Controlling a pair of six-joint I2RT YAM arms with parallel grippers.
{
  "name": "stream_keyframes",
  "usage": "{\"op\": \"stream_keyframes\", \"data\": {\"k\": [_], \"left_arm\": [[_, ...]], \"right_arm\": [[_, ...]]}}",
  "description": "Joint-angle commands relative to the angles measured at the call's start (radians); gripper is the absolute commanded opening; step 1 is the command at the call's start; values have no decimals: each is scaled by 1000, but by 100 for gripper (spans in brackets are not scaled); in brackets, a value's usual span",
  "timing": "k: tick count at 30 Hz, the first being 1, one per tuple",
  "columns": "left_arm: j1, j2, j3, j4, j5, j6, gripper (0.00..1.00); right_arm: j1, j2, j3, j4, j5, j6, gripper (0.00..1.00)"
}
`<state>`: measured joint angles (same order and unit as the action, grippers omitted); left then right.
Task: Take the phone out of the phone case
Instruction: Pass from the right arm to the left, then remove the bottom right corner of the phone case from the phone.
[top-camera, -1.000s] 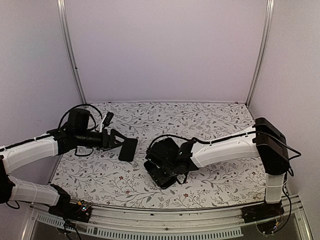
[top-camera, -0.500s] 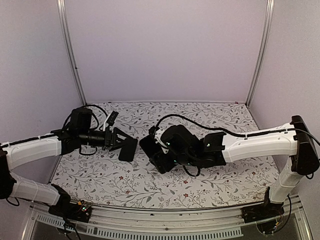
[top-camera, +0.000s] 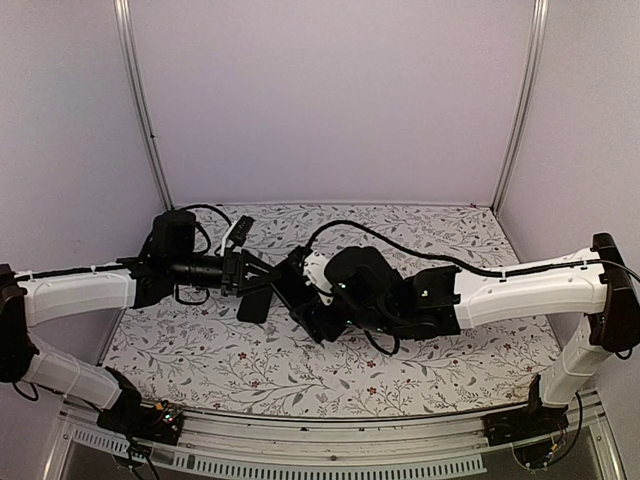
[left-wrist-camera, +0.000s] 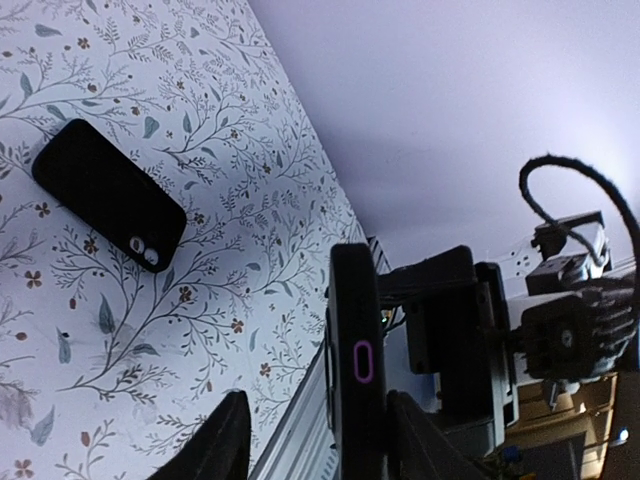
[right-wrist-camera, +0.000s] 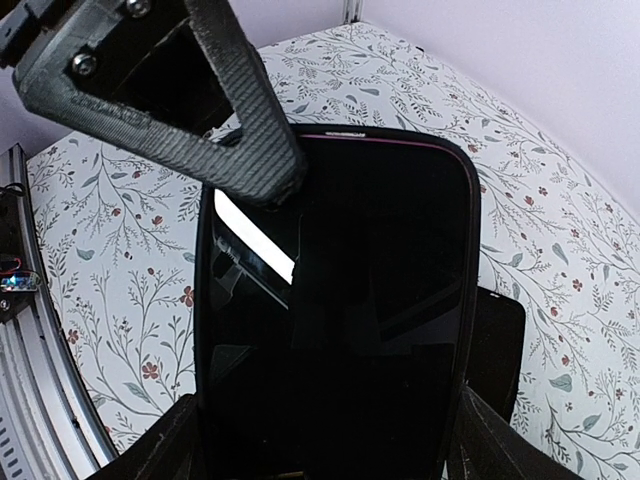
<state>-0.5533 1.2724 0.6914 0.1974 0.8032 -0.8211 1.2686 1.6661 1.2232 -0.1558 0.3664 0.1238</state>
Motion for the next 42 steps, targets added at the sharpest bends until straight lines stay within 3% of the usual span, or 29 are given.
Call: {"op": "stream_keyframes", "data": {"k": [1,7,8,9,10,11,14,24,28,42], "left_arm": [[-26,19,10,87,34,-29,37],[-41,24,7,150,60,-66,2],[-43,22,7,159,60,-70,0],[-43,17,5,169,58,-75,0],[-43,12,4,177,56,-79,0],[-43,6,4,185,55,-80,0],[-42,-8,17,192,50,-69,0],[-43,-42,73,237,82,-30,0],[-42,-44,84,267,109,-43,0],[-43,-73,101,372,236,-97,0]], "right_arm": [[8,-28,24,79,41,-19,56],[8,-23,31,81,61,-16,56],[8,-23,32,80,65,-11,57],[7,-24,31,78,67,-6,64],[5,-29,24,77,62,7,77],[-7,-43,15,77,33,33,96],[-84,-91,-38,76,-166,108,99],[-310,-377,-376,329,-820,325,99],[-320,-407,-424,390,-910,377,96],[-357,-450,-478,655,-1166,499,59]]}}
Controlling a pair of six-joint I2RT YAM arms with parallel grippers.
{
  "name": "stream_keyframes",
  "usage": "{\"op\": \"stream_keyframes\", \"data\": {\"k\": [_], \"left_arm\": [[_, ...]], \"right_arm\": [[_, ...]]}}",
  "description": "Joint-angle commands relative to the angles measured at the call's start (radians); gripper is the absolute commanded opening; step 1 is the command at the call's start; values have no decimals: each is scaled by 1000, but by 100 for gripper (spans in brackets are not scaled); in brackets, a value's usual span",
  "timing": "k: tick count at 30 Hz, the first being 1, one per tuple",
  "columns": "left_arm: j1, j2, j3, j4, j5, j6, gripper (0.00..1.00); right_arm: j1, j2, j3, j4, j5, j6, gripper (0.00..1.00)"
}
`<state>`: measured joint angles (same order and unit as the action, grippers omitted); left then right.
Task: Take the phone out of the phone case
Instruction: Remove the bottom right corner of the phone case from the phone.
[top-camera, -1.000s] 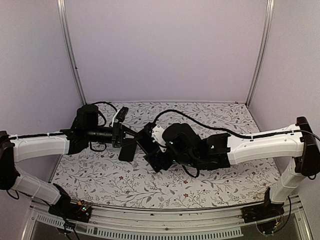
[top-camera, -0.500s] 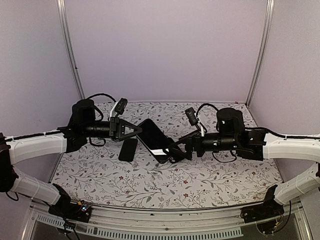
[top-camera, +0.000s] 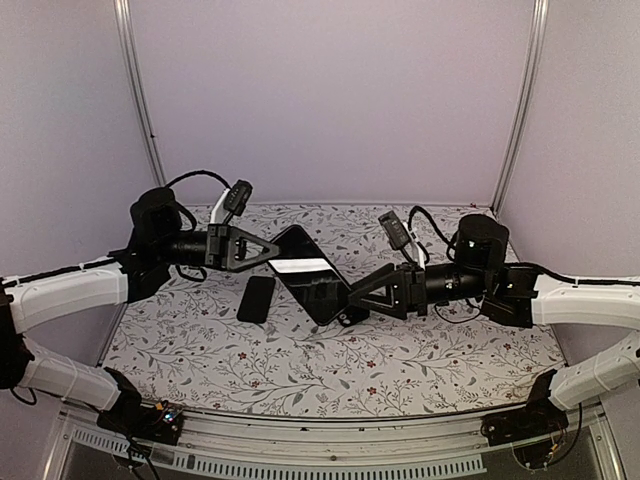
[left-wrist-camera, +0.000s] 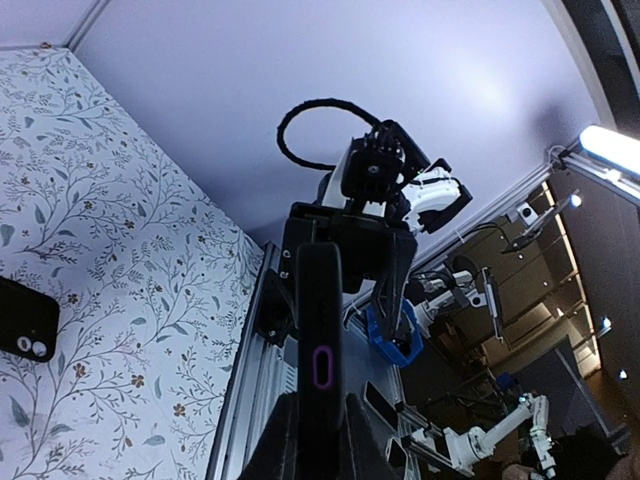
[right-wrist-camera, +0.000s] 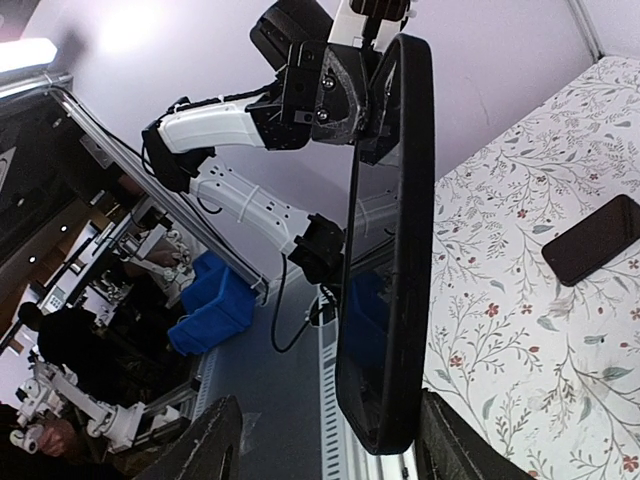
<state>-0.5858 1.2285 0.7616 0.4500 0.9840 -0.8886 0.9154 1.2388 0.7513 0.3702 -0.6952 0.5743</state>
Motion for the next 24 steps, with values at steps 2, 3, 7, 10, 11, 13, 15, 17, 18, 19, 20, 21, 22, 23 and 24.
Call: {"op": "stream_keyframes", "data": {"k": [2,3,7,10,11,13,15,17,18,19,20,21,22,23,24], "left_arm": [[-14,-32,29,147,67,-50,0],[-15,-33,31,153,72,-56,0],[-21,-42,32,160,72,-57,0],[-27,-48,30,176,72,-62,0],[-29,-50,29,179,72,-63,0],[-31,-54,29,187,74,-65,0],[-32,-60,26,199,77,-69,0],[-34,-66,26,209,80,-70,0],[-34,-68,25,215,81,-72,0],[-35,-69,23,222,84,-76,0],[-35,-69,20,232,86,-82,0],[-36,-68,17,250,89,-88,0],[-37,-67,15,261,91,-96,0],[-37,-66,15,271,93,-104,0],[-38,-65,15,280,94,-110,0]], "right_arm": [[-4,-18,-3,143,-120,59,53],[-4,-17,-3,152,-128,65,50],[-4,-9,3,162,-137,74,43],[-4,4,0,163,-136,74,39],[-4,8,0,162,-139,74,35],[-4,15,-1,163,-147,74,29],[-5,20,-1,166,-151,76,24],[-4,21,-1,171,-156,77,22],[-4,21,-2,175,-160,76,21],[-4,21,-3,182,-166,80,19],[-4,21,-2,193,-177,84,17],[-4,23,-1,205,-189,89,15],[-4,25,0,222,-205,94,13],[-4,25,1,240,-221,106,10],[-4,27,3,266,-237,113,7]]}}
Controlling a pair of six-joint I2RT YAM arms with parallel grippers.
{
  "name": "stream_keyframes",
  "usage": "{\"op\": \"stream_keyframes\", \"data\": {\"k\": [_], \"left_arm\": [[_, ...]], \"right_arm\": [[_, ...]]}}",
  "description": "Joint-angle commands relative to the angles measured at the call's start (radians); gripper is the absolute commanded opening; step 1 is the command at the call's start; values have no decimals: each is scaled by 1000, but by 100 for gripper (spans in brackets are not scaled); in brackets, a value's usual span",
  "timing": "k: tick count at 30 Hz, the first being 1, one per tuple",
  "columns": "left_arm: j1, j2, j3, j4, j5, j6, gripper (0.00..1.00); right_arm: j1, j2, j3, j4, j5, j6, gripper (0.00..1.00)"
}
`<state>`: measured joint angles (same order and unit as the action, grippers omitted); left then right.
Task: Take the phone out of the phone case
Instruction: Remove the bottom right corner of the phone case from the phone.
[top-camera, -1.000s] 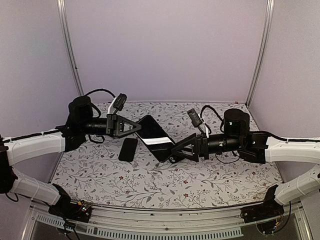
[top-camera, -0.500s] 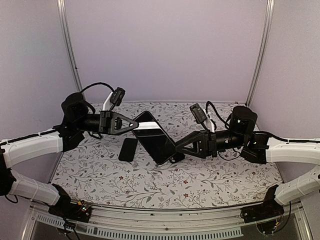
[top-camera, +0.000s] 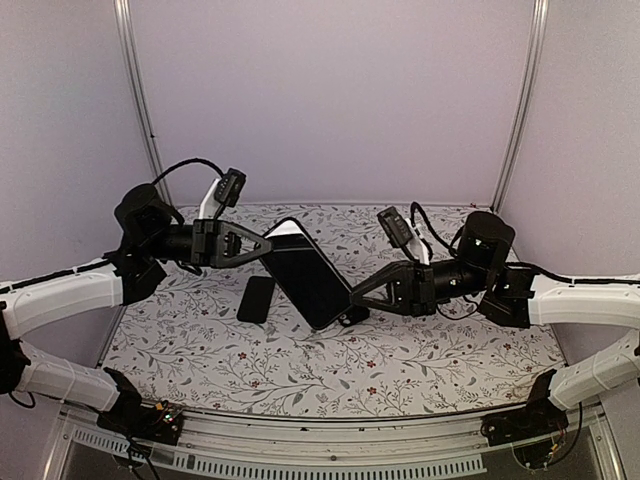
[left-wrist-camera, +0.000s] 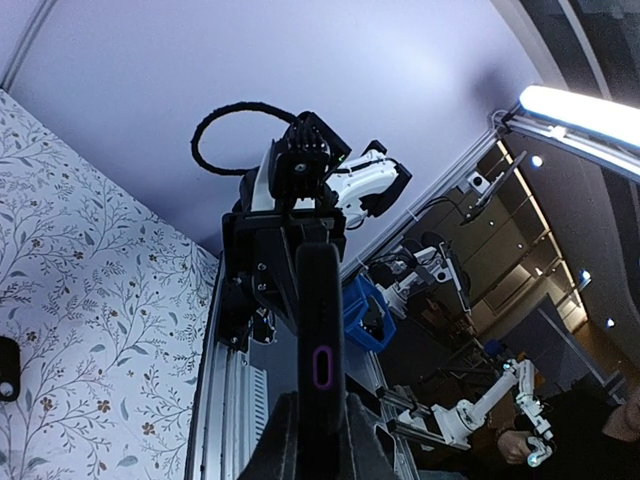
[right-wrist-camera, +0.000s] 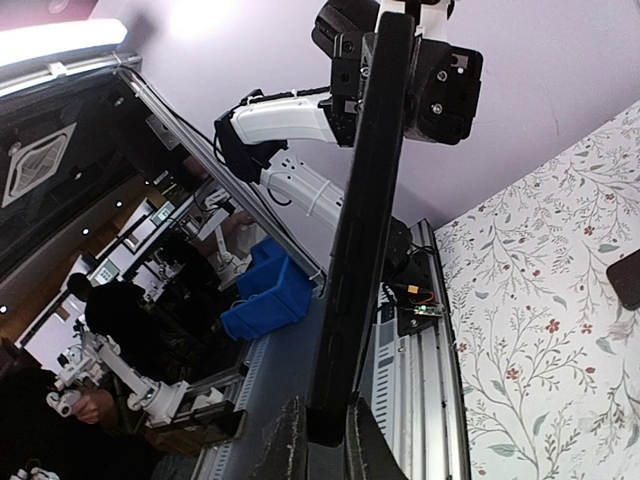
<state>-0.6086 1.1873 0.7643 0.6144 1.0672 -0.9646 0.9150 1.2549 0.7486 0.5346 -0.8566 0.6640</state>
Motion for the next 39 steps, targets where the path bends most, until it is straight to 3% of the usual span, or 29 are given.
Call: {"op": "stream_keyframes", "data": {"k": [1,4,19,28,32,33,35,36,37,39], "left_arm": [[-17,-23,12,124,14,-42,0],[-25,-21,19,139,20,-51,0],[-143,46,86,217,81,-56,0],[-206,67,89,306,64,-100,0],[-214,49,92,251,32,-68,0],[-212,36,96,194,23,-33,0],[-209,6,113,61,6,71,0],[-202,-6,119,3,-2,132,0],[-194,-16,120,-27,-7,150,0],[-175,-26,116,-21,2,141,0]], "right_arm": [[-4,13,7,123,-93,34,5],[-3,19,22,160,-135,61,0],[20,68,84,312,-311,117,0],[22,73,98,291,-282,88,0],[23,64,124,128,-216,7,2],[21,59,126,90,-204,-29,11],[18,32,117,37,-179,-48,51],[17,9,108,-8,-162,-65,65],[16,-26,99,-50,-148,-78,77],[14,-79,77,-130,-125,-114,87]]}}
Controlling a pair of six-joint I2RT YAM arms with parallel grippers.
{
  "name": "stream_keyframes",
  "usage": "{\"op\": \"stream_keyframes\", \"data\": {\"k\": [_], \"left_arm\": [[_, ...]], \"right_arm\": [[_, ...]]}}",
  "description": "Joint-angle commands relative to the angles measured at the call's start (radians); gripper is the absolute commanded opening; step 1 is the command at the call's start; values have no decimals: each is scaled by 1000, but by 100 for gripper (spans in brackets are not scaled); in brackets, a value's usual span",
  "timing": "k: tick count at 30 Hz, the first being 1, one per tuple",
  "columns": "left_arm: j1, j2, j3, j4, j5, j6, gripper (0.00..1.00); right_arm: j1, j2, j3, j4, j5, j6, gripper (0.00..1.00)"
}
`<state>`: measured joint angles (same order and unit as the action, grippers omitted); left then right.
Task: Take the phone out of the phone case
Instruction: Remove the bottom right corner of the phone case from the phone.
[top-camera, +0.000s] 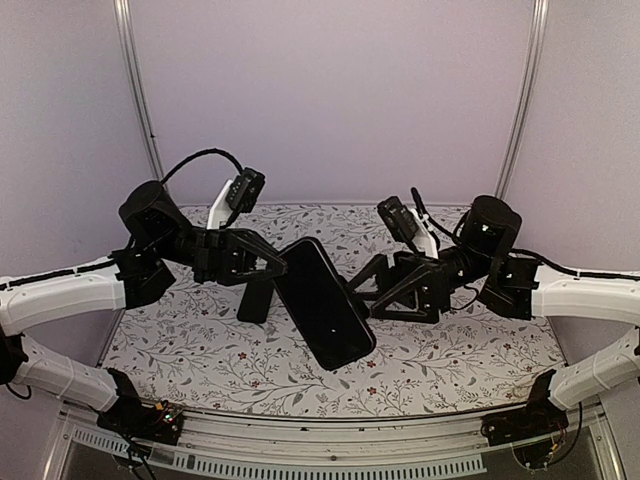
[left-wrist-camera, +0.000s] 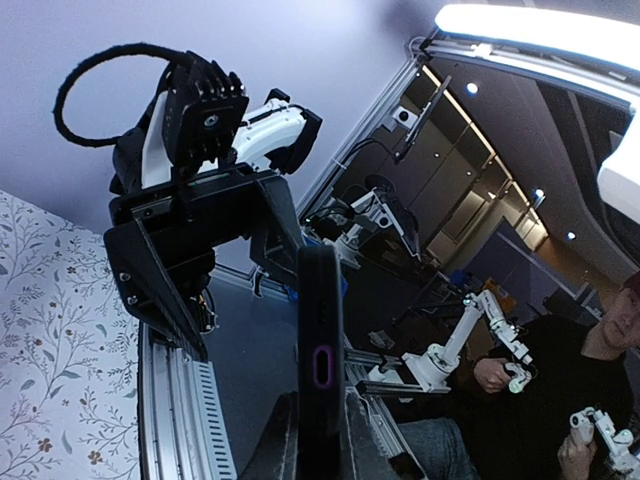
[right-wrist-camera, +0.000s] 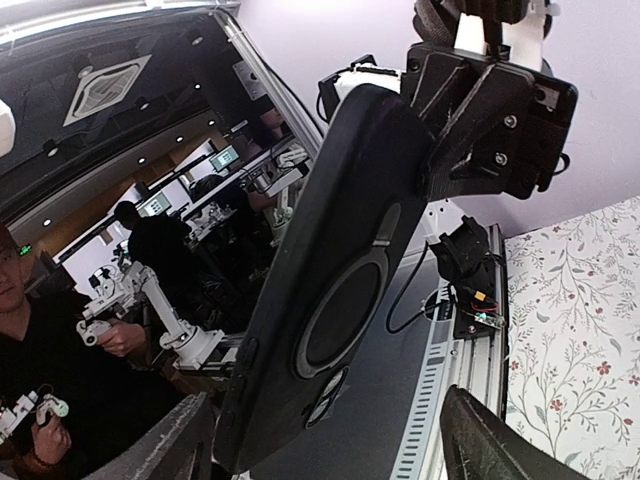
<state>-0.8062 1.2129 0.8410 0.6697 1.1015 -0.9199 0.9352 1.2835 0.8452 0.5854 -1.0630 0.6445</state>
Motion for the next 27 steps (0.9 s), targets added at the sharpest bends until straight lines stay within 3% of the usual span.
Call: {"op": "stream_keyframes", "data": {"k": [1,6,13,20,24,27], "left_arm": [[27,-54,41,-72,-28,93,0],[29,-40,50,-54,-25,86,0],[29,-20,49,-9,-47,48,0],[29,-25,32,7,-53,31,0],[29,-26,27,5,-55,36,0],[29,-24,27,9,-55,32,0]], "right_arm": [[-8,-129,-31,-207,86,-117,88],[-5,-194,-64,-241,59,-113,87],[37,-153,-28,-300,65,-152,72],[59,-102,4,-313,47,-187,71],[63,-94,12,-312,44,-193,64],[63,-92,15,-311,42,-195,53]]}}
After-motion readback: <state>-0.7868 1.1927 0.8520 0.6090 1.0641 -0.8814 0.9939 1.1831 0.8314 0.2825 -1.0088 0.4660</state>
